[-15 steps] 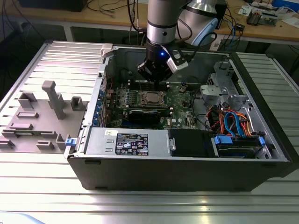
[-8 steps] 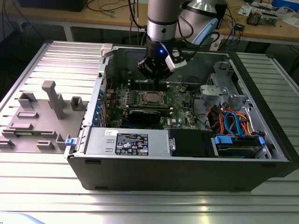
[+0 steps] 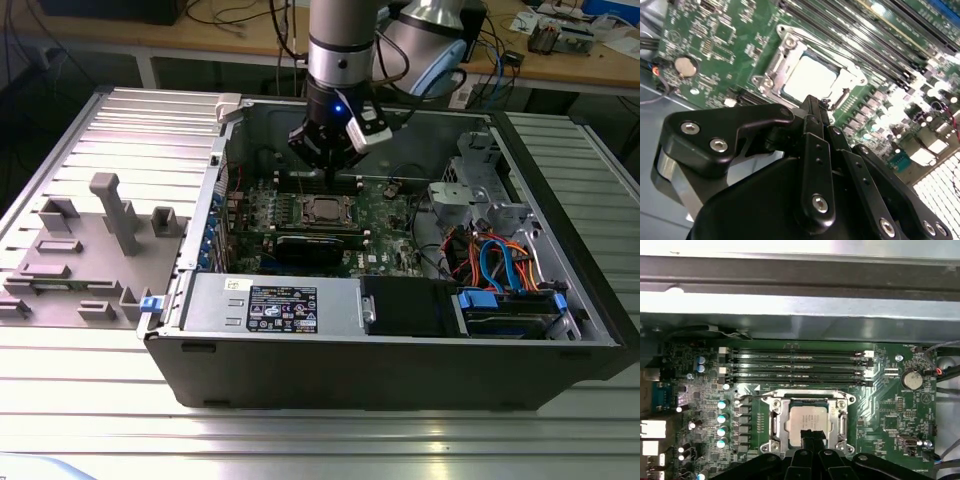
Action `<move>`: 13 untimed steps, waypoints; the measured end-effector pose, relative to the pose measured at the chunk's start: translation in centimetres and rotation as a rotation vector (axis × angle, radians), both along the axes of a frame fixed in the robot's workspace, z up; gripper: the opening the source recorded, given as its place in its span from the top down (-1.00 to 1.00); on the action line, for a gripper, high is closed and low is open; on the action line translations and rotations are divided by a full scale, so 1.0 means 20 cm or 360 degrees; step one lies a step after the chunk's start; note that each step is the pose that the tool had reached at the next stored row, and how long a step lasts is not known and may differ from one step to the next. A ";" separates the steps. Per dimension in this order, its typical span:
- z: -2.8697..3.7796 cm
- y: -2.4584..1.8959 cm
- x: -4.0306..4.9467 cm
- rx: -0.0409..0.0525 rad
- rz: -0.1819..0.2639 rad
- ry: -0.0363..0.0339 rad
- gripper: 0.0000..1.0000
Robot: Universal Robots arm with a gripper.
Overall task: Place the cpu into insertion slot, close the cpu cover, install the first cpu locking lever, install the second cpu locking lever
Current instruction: 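Install the first cpu locking lever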
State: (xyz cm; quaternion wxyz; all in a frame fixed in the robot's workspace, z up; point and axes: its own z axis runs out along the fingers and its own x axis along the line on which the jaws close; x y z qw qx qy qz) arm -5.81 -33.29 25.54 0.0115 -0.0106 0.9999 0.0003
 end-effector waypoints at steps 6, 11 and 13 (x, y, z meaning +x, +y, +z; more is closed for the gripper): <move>-0.001 0.001 -0.096 0.0000 0.0000 -0.0001 0.79; -0.006 0.004 -0.141 0.0000 -0.0032 -0.0001 0.79; -0.007 0.006 -0.198 0.0000 -0.0032 -0.0001 0.79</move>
